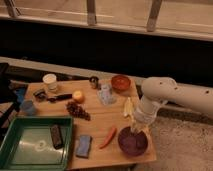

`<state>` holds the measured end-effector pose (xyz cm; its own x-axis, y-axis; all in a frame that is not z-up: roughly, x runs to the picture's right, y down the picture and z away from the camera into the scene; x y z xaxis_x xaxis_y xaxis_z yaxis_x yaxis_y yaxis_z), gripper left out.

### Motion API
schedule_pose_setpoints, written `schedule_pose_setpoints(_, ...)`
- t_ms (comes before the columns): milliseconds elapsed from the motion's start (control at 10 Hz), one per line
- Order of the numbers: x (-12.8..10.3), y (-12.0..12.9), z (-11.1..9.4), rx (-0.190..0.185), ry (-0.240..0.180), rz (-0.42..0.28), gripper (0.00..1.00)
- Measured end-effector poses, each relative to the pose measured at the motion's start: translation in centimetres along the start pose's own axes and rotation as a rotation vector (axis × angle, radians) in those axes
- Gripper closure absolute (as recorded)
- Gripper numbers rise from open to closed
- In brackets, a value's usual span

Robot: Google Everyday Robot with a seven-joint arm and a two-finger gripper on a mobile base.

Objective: Place fork in purple bowl

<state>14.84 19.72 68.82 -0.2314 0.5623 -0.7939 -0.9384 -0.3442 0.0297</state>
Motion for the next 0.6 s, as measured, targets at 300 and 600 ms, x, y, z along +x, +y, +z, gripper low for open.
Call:
schedule_pose_setpoints(300, -1.2, 1.4, 1.7, -0.027, 0.029, -0.039, 0.76)
schedule_pose_setpoints(600, -2.3, 3.8, 2.1, -0.056, 0.029, -0.088, 0.48)
